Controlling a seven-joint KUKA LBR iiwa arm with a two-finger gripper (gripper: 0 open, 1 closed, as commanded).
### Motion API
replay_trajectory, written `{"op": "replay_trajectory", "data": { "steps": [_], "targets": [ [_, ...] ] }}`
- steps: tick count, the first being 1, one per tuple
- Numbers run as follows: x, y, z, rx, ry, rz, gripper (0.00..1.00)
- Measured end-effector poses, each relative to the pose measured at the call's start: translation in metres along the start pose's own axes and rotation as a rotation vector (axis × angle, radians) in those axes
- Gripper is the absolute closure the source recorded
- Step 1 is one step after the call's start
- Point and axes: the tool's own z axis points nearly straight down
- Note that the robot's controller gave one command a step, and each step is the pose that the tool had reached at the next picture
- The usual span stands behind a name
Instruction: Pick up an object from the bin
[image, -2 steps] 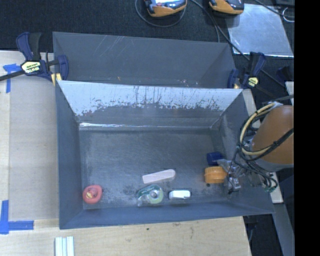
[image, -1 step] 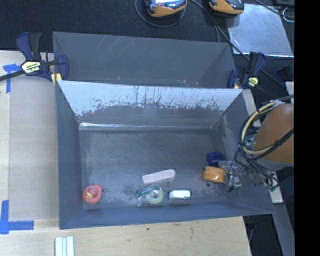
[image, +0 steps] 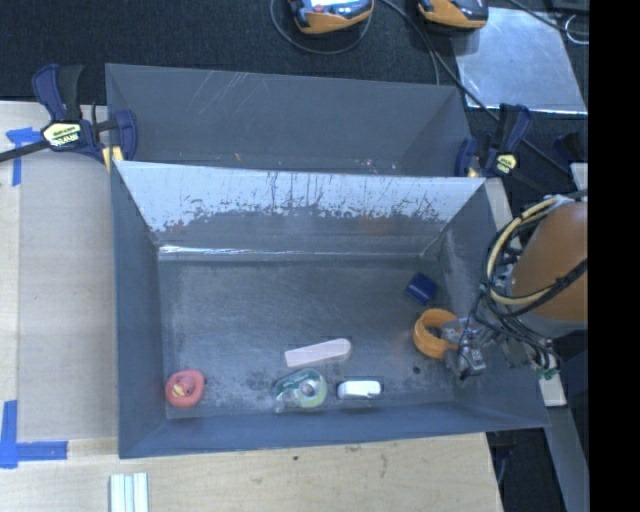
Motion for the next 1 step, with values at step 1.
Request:
{"op": "replay_trajectory", "data": {
  "steps": [1],
  "targets": [
    [-0.0006, -0.0003, -0.0037, 0.001, -0.002, 0.000, 1.00]
  ]
}}
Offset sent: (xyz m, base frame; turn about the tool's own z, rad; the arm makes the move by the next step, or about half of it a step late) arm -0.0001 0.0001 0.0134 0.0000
